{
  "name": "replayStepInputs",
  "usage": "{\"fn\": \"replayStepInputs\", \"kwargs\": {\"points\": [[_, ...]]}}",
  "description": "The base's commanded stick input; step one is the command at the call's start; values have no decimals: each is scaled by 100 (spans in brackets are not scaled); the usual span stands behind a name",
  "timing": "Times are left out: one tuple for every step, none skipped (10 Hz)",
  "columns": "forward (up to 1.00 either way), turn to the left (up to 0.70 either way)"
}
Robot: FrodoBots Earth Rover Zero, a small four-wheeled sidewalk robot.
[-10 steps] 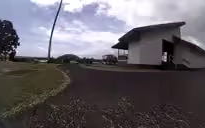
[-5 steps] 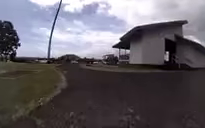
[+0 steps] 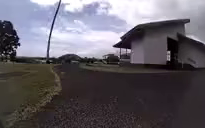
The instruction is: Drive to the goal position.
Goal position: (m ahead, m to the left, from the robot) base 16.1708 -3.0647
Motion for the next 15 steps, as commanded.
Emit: {"fn": "replayStepInputs", "kwargs": {"points": [[70,5],[70,9],[70,27],[70,36],[70,36],[70,36],[70,36],[70,13],[70,1],[70,1],[70,1],[70,3],[70,22],[70,35],[70,36]]}}
